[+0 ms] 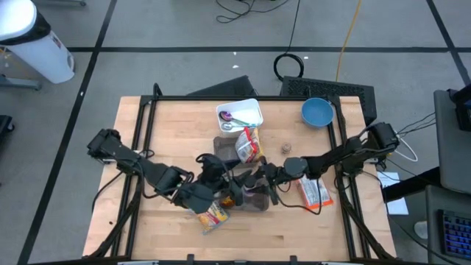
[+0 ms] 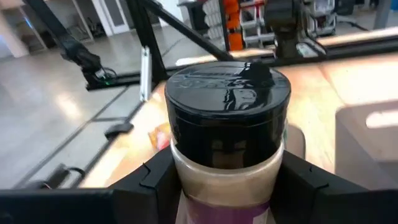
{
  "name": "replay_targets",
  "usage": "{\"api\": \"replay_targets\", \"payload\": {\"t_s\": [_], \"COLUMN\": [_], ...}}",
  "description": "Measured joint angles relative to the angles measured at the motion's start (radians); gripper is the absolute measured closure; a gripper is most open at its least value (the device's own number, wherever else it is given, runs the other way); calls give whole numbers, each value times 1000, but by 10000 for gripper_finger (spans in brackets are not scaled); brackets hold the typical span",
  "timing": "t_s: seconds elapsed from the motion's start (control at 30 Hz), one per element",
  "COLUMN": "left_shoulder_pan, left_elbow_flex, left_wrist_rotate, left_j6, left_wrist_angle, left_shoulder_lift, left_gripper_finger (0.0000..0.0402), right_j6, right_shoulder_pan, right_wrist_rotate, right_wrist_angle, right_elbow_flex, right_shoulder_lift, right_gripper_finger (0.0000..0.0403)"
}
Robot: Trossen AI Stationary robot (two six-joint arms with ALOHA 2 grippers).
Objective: Pick & Place Food Item
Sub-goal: Put the black seasoning bottle into the bottom black bin
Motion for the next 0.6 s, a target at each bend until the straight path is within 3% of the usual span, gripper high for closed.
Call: {"api": "replay_targets", "payload": {"t_s": [0.6], "left_shoulder_pan": [-24], "left_elbow_flex": [0], "left_wrist_rotate": [-18], "left_j6": [-61], "left_wrist_angle": [-7], "left_shoulder_lift": [0], "left_gripper_finger": [135], "right_j6": [-71], "right_shoulder_pan": [-14], "right_wrist_rotate": [45], "right_wrist_angle": [57], "right_elbow_flex": [95], "right_shoulder_lift": [223], "right_gripper_finger": [228]}}
